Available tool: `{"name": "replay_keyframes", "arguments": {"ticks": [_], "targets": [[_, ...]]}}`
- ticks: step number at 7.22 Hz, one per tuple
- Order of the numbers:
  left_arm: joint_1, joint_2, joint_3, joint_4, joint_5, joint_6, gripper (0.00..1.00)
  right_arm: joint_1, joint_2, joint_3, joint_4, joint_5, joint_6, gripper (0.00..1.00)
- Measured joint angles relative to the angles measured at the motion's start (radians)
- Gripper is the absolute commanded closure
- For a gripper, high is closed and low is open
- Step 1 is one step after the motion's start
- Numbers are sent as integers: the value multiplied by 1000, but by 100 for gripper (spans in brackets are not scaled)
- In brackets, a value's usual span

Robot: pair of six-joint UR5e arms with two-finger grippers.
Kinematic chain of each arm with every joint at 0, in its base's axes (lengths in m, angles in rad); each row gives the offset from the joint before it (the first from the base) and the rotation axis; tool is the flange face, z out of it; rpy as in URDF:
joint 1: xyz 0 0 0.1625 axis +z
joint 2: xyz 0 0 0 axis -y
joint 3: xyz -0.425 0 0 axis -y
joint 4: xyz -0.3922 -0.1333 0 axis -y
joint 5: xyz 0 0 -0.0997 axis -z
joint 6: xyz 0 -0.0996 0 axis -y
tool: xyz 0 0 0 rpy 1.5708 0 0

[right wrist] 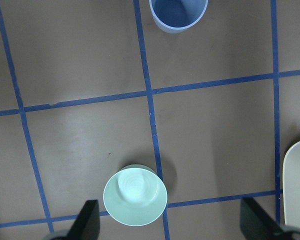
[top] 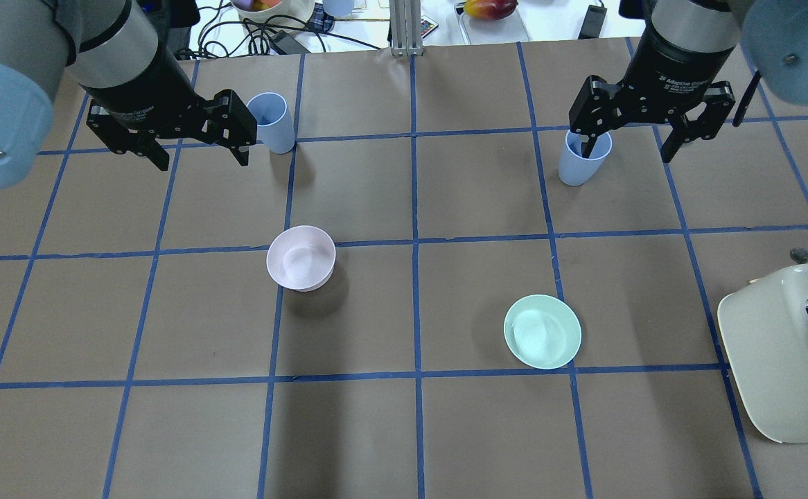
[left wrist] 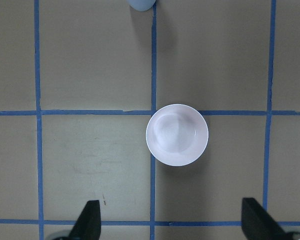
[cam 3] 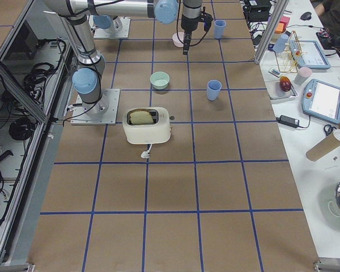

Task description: Stack blue cups with both arms

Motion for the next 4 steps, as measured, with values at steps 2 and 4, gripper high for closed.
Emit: {"name": "replay_keyframes", "arguments": {"ticks": [2,4], "targets": [[-1,0,0,0,0,0,0,0,0,1,0,-1,2,0],[-1,-7,3,3,-2,0,0,0,2,1,-3,0,1,0]]}}
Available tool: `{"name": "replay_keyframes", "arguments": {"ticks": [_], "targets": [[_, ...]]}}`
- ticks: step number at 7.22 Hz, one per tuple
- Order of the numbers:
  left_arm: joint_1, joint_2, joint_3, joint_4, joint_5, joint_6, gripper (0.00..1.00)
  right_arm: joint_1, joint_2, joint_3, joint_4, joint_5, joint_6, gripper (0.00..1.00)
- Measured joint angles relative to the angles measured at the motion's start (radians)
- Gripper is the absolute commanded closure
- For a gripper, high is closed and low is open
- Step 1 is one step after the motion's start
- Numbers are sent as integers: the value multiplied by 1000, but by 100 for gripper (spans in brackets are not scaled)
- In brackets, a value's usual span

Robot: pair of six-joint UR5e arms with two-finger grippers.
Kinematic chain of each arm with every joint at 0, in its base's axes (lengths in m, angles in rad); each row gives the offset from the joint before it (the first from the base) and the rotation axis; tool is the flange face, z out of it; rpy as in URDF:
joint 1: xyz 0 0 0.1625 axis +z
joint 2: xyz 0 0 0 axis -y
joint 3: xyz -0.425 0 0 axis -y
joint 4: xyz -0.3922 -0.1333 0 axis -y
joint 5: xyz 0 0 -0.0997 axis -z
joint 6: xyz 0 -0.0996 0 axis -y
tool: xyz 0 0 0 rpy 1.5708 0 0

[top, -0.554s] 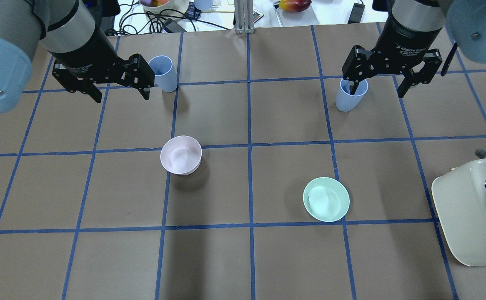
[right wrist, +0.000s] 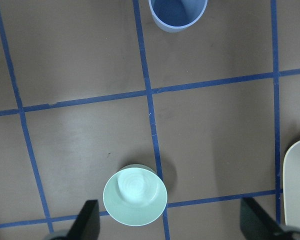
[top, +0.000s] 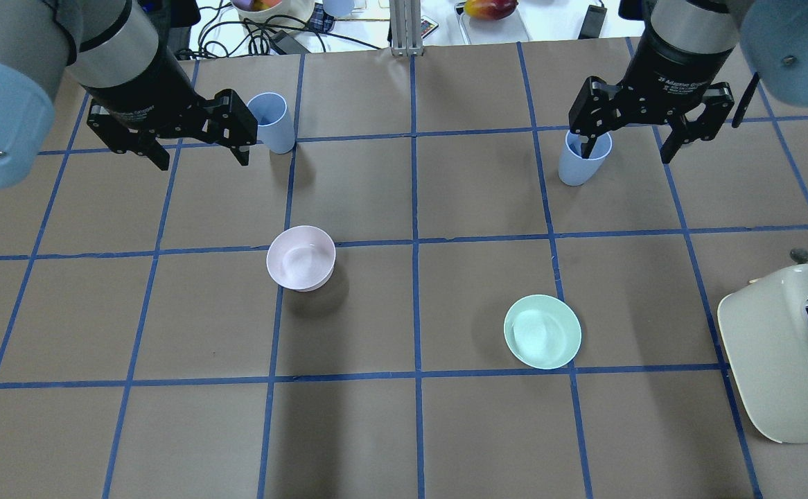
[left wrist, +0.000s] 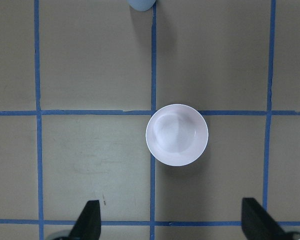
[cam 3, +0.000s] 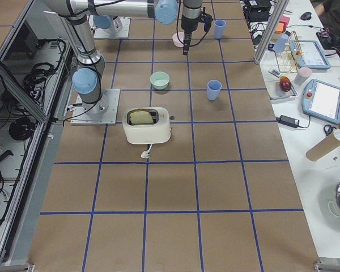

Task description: Stack blue cups with both arms

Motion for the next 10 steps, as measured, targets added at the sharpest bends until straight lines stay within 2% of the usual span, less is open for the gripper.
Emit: {"name": "replay_keyframes", "arguments": {"ticks": [2,3,7,9,10], "targets": [[3,-63,58,7,-9,4,0,-3,2,0,2,0,-6,0],[3,-140,118,24,-10,21,0,-3,3,0,2,2,-8,0],[5,-570,461,122,2,81,0,-38,7,-7,-3,15,-14,0],[4,-715,531,156,31,110,0,-49,27,-12,-30,10,-19,0],[4,-763,537,193,53,130,10,-50,43,-17,-43,8,-22,0]]}}
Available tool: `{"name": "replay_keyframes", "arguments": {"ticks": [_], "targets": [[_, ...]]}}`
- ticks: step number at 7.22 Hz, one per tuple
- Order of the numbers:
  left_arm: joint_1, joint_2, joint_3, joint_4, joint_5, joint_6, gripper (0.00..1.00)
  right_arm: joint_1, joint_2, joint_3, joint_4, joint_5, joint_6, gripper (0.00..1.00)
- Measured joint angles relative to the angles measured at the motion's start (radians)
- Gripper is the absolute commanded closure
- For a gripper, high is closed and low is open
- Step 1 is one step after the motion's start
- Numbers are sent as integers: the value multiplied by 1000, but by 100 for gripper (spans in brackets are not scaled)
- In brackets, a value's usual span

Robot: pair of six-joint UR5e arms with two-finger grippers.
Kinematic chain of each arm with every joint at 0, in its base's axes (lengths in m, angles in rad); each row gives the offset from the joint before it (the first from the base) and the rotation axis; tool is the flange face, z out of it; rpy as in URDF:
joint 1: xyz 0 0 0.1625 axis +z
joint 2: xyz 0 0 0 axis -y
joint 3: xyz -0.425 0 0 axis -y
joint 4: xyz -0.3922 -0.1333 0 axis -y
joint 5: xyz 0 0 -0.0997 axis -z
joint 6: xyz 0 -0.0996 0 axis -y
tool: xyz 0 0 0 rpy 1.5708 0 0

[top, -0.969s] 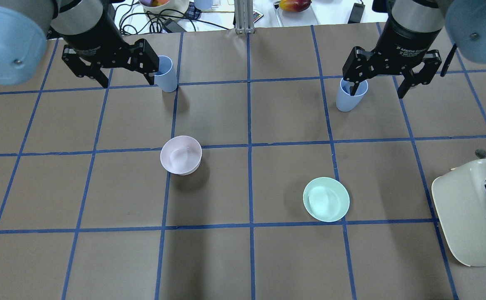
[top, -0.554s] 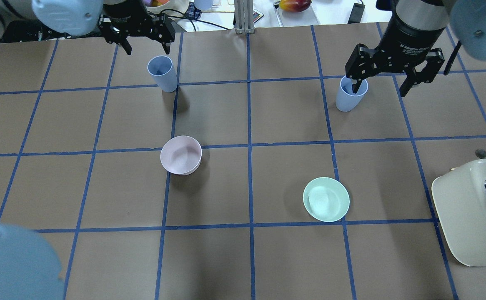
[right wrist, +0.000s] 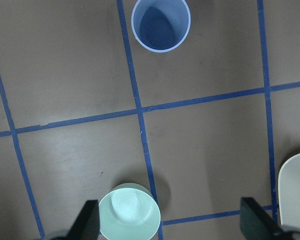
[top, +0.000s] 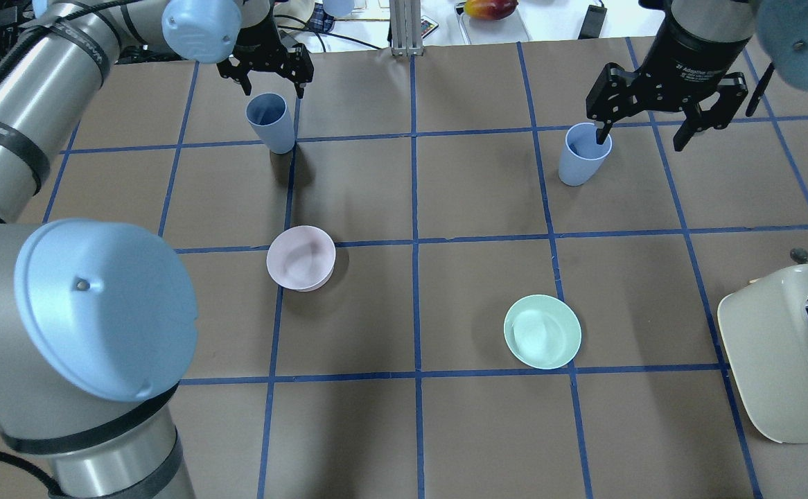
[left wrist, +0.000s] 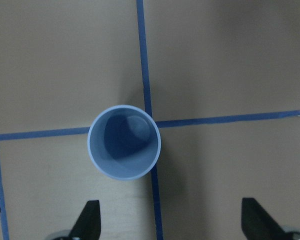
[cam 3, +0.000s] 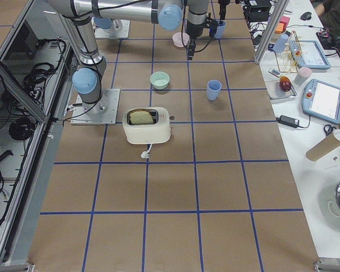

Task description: Stack blue cups with both arms

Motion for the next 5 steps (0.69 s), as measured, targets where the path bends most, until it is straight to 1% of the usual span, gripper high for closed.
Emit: {"name": "replay_keyframes", "arguments": {"ticks": [2,5], "targets": [[-1,-48,-1,59,15,14,100,-2,64,-29,-30,-2,-2,0],[-2,-58,-2,66,17,21,100,-27,265,-206,-58,-3,-17,0]]}}
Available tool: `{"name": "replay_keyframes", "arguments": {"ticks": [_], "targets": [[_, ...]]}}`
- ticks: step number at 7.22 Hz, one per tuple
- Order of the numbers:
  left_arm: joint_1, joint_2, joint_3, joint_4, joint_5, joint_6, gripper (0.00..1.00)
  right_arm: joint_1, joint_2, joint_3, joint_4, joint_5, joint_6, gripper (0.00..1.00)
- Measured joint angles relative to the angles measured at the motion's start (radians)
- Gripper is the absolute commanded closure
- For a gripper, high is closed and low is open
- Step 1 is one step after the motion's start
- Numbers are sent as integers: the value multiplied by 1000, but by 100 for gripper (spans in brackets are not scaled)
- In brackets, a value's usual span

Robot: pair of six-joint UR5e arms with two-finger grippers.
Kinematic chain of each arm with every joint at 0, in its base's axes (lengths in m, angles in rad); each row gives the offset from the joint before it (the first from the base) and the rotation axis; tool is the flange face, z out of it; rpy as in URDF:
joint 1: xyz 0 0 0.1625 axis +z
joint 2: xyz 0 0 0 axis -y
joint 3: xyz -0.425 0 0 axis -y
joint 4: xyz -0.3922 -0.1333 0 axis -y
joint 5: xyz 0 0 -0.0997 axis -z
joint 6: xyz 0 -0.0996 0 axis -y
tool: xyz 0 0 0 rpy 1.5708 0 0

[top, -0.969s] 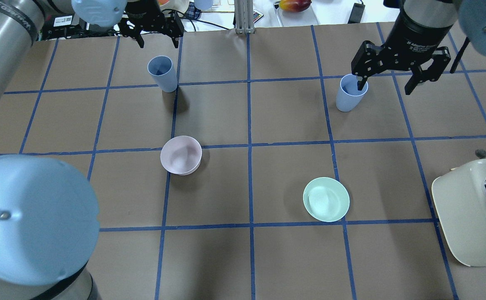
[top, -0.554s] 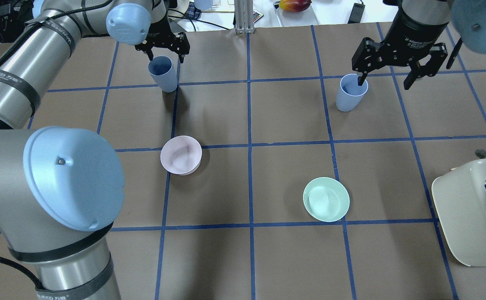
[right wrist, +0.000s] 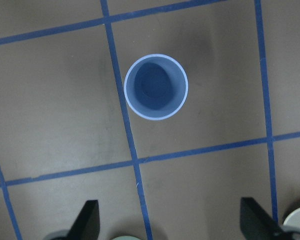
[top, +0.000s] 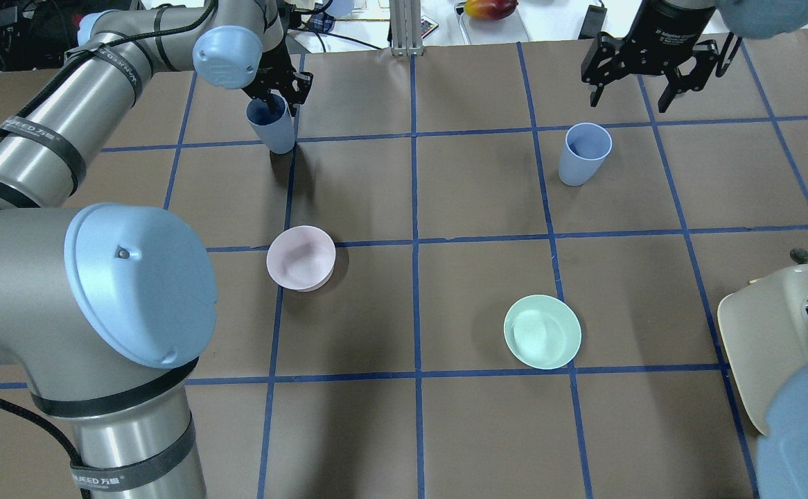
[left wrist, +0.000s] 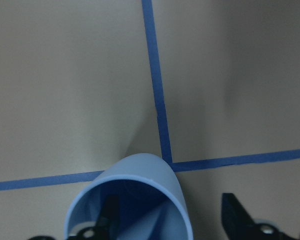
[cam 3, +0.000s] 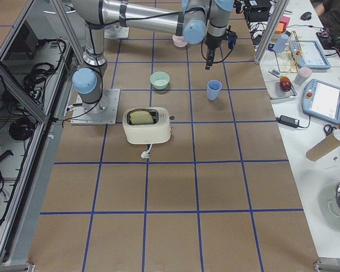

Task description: Stack blue cups with both arms

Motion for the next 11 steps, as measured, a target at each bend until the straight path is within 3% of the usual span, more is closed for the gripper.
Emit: {"name": "replay_keyframes", "arguments": {"ticks": [4,7,8,9,10,11], "targets": [[-94,76,8,-118,-5,-91,100,-33,190,-58,-125,-3,-74,0],[-232,60,10,-3,-24,-294,100,-54,227,-17,-109,10,-105,0],[-274,48,8,37,-30,-313,100,-55,229,14,-108,13,-106,36],[-307,34,7,58,-32,-322,100,-56,230,34,-111,14,-106,86],[-326,22,4,67,-42,-328,1,-56,231,43,-112,13,-107,100],[-333,15,-4,69,-56,-330,0,-57,231,44,-113,10,-107,100]]}}
